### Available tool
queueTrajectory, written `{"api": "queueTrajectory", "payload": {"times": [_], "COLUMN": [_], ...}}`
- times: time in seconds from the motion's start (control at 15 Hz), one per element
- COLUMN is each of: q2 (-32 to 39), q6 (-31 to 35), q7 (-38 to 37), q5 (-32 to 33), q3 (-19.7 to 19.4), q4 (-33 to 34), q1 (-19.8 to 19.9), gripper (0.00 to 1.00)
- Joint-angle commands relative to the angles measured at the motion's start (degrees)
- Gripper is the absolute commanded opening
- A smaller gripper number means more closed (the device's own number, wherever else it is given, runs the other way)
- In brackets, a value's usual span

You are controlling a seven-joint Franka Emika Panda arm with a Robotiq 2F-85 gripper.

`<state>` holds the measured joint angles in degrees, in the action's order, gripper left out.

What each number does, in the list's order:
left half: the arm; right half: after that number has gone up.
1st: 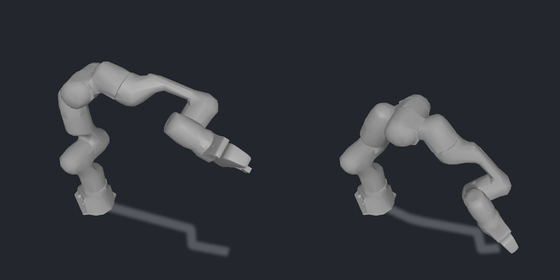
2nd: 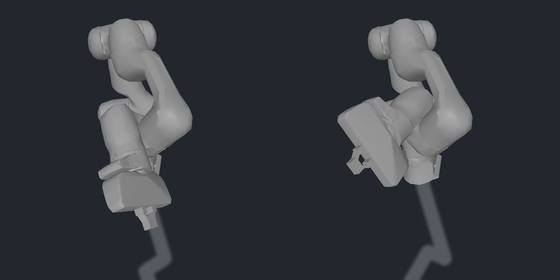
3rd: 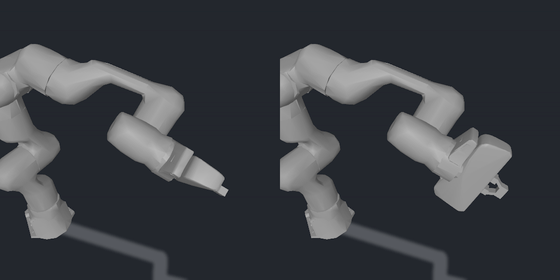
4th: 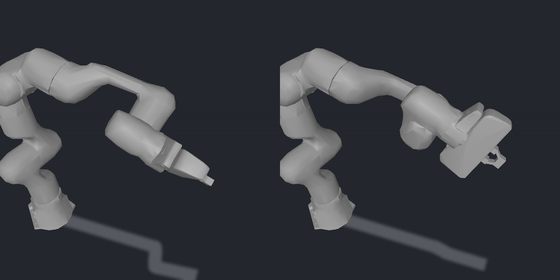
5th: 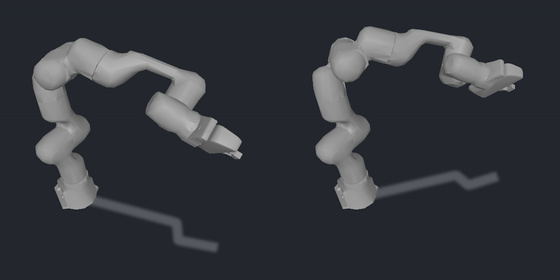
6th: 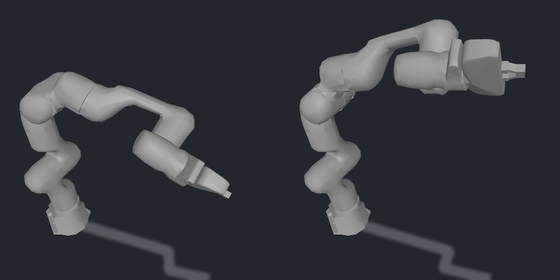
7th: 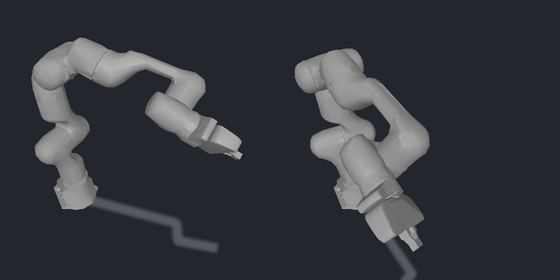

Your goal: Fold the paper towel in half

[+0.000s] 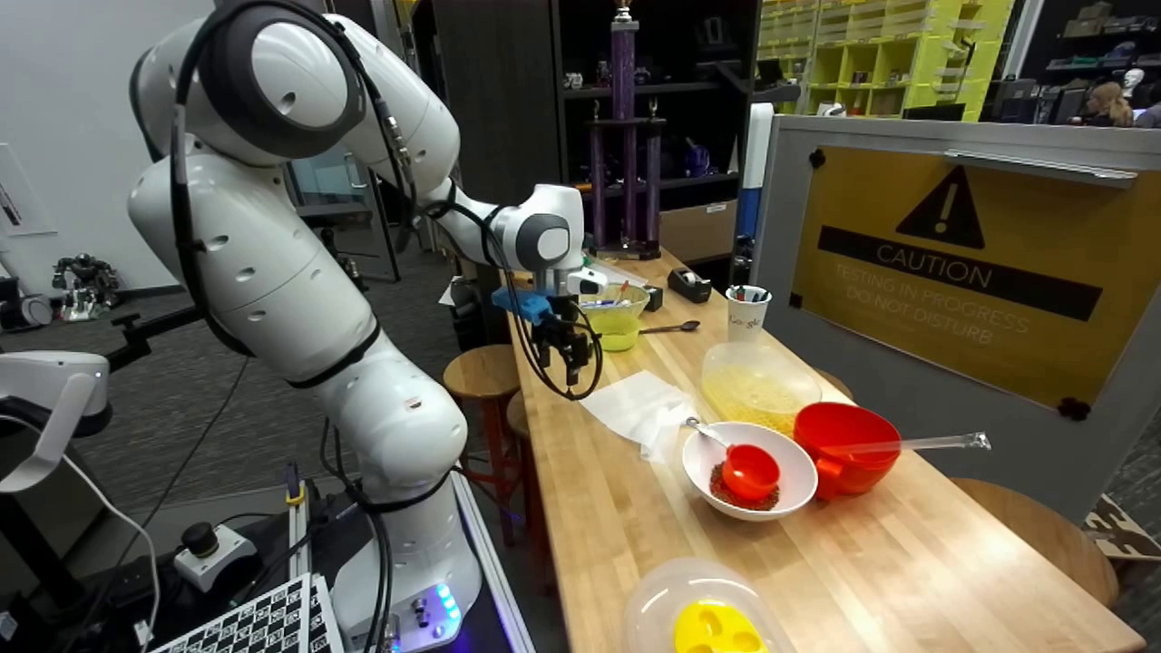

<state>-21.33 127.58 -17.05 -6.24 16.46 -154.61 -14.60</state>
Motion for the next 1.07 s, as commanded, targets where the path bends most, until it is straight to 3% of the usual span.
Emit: {"api": "queueTrajectory", "payload": {"times": [0.0,0.53,1.0], "q2": [0.2,-0.4,3.2], "q6": [4.3,12.9,17.7], "q7": [-2.3,-5.3,-7.8], "q5": [-1.0,1.9,10.6], "q3": [0.6,1.2,1.5], "q4": [-2.0,-4.7,-4.6], "q1": [0.0,1.4,6.5], "gripper": [1.0,1.0,1.0]}}
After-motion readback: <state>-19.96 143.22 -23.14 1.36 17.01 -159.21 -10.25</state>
